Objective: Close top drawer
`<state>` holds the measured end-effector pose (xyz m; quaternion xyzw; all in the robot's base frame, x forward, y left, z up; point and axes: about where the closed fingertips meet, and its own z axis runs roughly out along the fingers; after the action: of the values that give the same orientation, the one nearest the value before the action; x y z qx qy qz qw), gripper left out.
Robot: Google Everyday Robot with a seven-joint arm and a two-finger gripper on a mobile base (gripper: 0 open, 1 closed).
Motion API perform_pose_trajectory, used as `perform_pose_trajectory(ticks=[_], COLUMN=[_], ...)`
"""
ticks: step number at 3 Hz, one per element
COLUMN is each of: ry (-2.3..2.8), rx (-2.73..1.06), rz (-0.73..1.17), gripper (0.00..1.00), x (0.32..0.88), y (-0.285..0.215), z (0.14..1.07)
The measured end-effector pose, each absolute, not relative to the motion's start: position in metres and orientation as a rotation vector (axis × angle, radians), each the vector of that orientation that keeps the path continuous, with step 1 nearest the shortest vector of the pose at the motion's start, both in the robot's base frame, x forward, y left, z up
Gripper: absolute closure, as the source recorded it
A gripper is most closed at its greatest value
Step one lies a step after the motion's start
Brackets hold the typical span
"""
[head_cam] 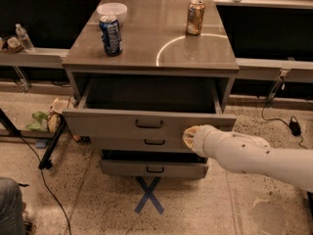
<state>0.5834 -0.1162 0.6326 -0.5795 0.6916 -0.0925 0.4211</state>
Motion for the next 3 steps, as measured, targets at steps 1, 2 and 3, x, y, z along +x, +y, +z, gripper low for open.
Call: perform_pose_trajectory(ticks=[1,2,3], ry=[1.733,1.740,1.726], rx=[-1.452,-1.436,-1.427], rz=[-0.232,-0.239,-0.251], gripper=[1.00,1.00,1.00], x=[0.583,0.590,0.596], y=[-0.116,-0.120,-0.121], z=[0.633,0.631,0.633])
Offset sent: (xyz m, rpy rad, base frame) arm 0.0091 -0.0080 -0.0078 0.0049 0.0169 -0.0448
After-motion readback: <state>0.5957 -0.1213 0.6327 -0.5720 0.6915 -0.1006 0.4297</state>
